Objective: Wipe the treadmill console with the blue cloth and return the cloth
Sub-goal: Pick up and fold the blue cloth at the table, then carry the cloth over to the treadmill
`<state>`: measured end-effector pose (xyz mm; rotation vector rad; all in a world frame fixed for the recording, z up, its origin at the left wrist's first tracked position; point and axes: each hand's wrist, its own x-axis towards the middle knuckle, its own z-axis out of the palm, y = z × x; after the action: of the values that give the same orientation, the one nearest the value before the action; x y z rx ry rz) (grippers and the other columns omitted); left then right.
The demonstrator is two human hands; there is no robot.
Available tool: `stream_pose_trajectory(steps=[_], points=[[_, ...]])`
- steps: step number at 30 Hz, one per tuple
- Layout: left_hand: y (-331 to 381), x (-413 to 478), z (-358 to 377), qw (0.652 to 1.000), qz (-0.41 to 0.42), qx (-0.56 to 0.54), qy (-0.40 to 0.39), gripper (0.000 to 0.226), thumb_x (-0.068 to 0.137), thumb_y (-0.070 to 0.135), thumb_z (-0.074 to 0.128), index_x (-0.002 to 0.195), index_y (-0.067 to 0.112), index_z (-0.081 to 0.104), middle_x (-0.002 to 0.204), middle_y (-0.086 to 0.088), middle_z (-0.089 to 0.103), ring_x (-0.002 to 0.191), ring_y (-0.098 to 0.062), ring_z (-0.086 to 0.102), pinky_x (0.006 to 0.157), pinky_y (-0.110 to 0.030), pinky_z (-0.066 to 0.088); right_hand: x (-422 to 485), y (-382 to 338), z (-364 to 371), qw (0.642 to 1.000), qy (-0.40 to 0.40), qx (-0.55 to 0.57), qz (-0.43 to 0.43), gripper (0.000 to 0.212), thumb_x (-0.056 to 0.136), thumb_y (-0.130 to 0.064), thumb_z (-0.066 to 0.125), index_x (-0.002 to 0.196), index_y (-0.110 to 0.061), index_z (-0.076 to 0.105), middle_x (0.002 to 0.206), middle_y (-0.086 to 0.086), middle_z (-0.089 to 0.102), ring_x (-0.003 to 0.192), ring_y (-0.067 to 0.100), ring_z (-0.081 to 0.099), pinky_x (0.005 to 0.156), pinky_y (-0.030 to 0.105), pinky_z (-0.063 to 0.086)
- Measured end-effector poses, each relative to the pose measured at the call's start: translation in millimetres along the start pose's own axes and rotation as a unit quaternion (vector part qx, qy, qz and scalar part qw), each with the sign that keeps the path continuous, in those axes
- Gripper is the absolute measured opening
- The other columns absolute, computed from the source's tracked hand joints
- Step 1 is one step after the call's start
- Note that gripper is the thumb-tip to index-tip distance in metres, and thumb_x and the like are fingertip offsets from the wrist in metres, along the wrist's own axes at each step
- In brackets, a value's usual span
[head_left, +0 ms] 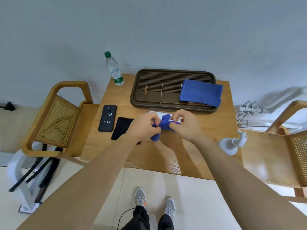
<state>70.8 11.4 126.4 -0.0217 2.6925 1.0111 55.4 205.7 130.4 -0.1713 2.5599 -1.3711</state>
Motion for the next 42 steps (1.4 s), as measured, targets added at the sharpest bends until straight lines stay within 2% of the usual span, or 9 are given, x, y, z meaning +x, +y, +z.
stream_pose_trajectory(steps=[3,7,13,18,23,26,30,37,42], points=[[8,-19,-26,0.998,0.011,-0.045,0.029,0.020,0.081,0.021,0.077,0.082,0.026,0.057,0.078,0.006,0.063,0.067,-0.011,0.056,0.064,-0.035,0.052,-2,-39,-15,0.999,-0.013,0.028,-0.031,0.015,0.072,-0.010,0.067,0.068,-0.020,0.057,0.070,-0.002,0.063,0.063,0.011,0.054,0.059,0.026,0.044],[13,-46,-60,0.996,0.023,-0.060,0.068,0.018,0.087,0.027,0.077,0.095,0.023,0.061,0.087,0.003,0.068,0.071,-0.009,0.059,0.061,-0.024,0.048,3,-90,-21,0.995,-0.022,0.061,-0.077,0.014,0.081,-0.005,0.066,0.080,-0.019,0.068,0.085,0.002,0.072,0.077,0.013,0.066,0.069,0.026,0.052],[-20,-84,-124,0.990,0.001,-0.061,0.125,0.026,0.089,0.029,0.073,0.068,0.023,0.058,0.082,0.010,0.055,0.077,-0.012,0.054,0.068,-0.028,0.038,11,-173,11,0.981,-0.111,0.083,-0.134,0.011,0.091,-0.012,0.068,0.085,-0.020,0.072,0.083,-0.003,0.073,0.078,0.006,0.067,0.072,0.023,0.054],[-76,-132,-178,0.950,-0.046,-0.289,0.113,0.028,0.089,0.023,0.063,0.077,-0.001,0.056,0.077,-0.004,0.057,0.072,-0.014,0.054,0.070,-0.030,0.039,17,-244,82,0.970,-0.175,0.092,-0.142,0.013,0.096,-0.019,0.063,0.089,-0.010,0.071,0.093,0.018,0.074,0.079,0.019,0.070,0.076,0.033,0.055],[-159,-184,-214,0.931,-0.050,-0.344,0.110,0.055,0.086,0.043,0.070,0.113,-0.005,0.062,0.103,-0.015,0.072,0.096,-0.021,0.069,0.086,-0.036,0.052,17,-319,184,0.959,-0.220,0.105,-0.142,0.030,0.098,-0.025,0.056,0.090,0.003,0.062,0.077,0.014,0.056,0.075,0.019,0.052,0.072,0.033,0.042],[-218,-222,-227,0.928,-0.076,-0.345,0.117,0.045,0.087,0.037,0.077,0.121,0.010,0.068,0.117,-0.006,0.074,0.111,-0.019,0.069,0.097,-0.036,0.055,18,-361,250,0.954,-0.241,0.113,-0.136,0.032,0.096,-0.032,0.056,0.080,-0.004,0.060,0.072,0.005,0.054,0.071,0.017,0.051,0.069,0.034,0.041],[-308,-288,-242,0.925,-0.158,-0.298,0.177,0.022,0.094,0.017,0.071,0.115,0.009,0.073,0.111,-0.006,0.076,0.101,-0.017,0.072,0.091,-0.035,0.056,16,-405,340,0.946,-0.271,0.114,-0.139,0.039,0.091,-0.036,0.058,0.085,0.002,0.058,0.077,0.014,0.056,0.075,0.020,0.054,0.072,0.037,0.043],[-416,-401,-271,0.795,-0.341,-0.345,0.364,0.022,0.099,0.020,0.061,0.087,0.007,0.074,0.084,0.000,0.072,0.078,-0.017,0.064,0.073,-0.027,0.048,-11,-447,503,0.921,-0.358,0.045,-0.147,0.019,0.094,-0.032,0.053,0.083,-0.017,0.052,0.074,0.005,0.040,0.069,0.018,0.038,0.066,0.033,0.033],[-483,-466,-292,0.670,-0.406,-0.409,0.468,0.029,0.098,0.023,0.056,0.100,-0.003,0.070,0.087,-0.007,0.068,0.079,-0.022,0.059,0.070,-0.029,0.047,-26,-474,636,0.872,-0.476,-0.037,-0.107,0.022,0.094,-0.032,0.056,0.080,-0.015,0.053,0.074,0.006,0.050,0.068,0.020,0.047,0.062,0.031,0.037]])
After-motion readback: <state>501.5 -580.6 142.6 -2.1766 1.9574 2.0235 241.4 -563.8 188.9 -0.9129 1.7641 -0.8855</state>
